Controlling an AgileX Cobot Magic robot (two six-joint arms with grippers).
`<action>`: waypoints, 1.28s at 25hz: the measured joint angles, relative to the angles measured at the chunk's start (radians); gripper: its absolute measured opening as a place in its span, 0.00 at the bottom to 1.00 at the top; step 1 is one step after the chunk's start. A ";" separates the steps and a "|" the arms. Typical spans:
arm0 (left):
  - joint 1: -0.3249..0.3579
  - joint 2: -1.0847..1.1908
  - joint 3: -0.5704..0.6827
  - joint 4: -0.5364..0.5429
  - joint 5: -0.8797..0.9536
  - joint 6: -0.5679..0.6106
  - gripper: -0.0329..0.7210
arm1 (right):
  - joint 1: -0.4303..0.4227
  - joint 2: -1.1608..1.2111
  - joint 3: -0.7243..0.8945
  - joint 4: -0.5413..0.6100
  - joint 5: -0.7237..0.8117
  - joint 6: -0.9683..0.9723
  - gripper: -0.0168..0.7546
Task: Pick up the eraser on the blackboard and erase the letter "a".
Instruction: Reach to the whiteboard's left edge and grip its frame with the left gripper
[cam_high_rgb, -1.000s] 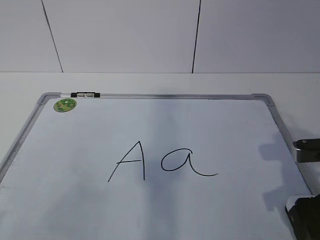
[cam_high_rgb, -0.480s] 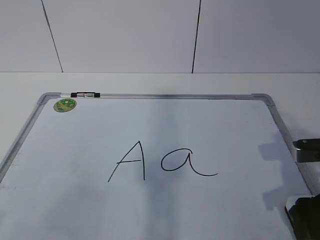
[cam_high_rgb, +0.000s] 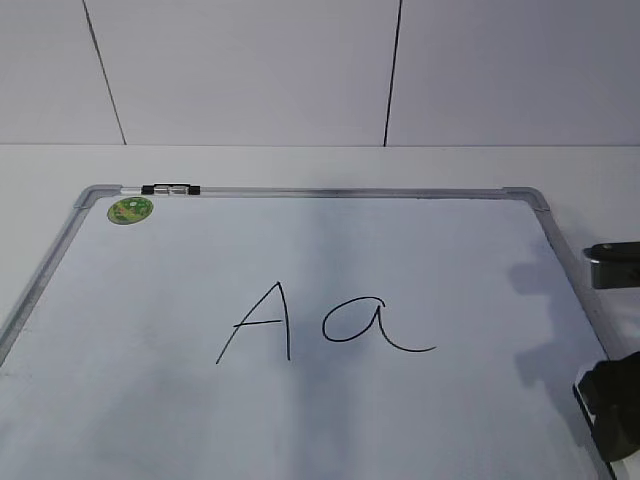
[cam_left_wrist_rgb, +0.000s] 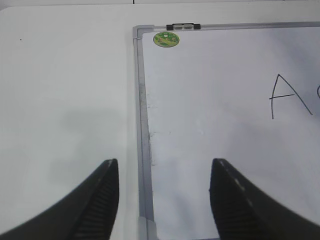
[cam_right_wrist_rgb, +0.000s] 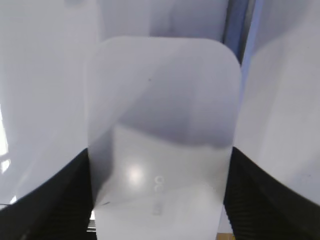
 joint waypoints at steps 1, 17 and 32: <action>0.000 0.000 0.000 0.000 0.000 0.000 0.62 | 0.000 0.000 -0.017 0.000 0.015 0.000 0.74; 0.000 0.000 0.000 0.000 0.000 0.000 0.62 | 0.000 0.000 -0.248 0.000 0.210 0.000 0.74; 0.000 0.281 -0.022 -0.050 -0.026 0.000 0.62 | 0.000 0.000 -0.358 0.081 0.223 -0.065 0.74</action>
